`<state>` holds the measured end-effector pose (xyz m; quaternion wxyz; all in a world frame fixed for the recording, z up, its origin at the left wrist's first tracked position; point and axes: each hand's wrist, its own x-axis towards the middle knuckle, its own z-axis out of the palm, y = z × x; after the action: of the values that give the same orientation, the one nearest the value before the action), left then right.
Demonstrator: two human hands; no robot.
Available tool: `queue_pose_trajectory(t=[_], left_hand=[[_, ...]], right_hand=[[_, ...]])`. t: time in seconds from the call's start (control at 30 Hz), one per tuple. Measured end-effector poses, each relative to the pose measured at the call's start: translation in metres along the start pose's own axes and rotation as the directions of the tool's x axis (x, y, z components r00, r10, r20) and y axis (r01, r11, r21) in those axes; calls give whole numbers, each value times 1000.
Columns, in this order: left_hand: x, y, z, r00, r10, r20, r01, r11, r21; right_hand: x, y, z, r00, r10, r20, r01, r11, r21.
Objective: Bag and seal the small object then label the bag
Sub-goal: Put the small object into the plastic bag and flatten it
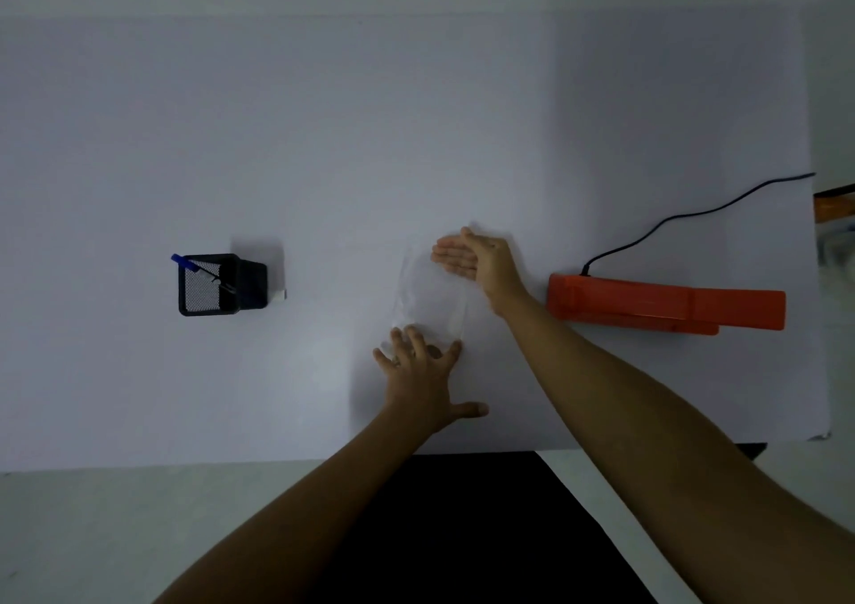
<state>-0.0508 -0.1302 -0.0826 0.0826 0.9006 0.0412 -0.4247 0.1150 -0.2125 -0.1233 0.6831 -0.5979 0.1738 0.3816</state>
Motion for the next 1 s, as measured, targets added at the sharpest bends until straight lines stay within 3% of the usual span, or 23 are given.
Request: queue_pose_trajectory(t=[0.2, 0.33, 0.47, 0.77, 1.0], left_hand=[[1, -1, 3, 1000, 0, -4, 0, 1000, -24], [0, -2, 5, 1000, 3, -1, -3, 1000, -1], [1, -1, 1, 1000, 0, 19, 0, 1000, -15], [3, -1, -7, 996, 2, 93, -2, 1000, 4], [4, -3, -10, 997, 57, 55, -60, 996, 63]], right_hand=[[-27, 53, 27, 946, 195, 258, -157, 975, -160], [-18, 54, 31, 944, 221, 245, -174, 965, -198], [3, 27, 32, 971, 130, 199, -83, 969, -232], [52, -23, 26, 995, -11, 97, 24, 990, -137], [17, -14, 15, 991, 15, 129, -5, 997, -78]])
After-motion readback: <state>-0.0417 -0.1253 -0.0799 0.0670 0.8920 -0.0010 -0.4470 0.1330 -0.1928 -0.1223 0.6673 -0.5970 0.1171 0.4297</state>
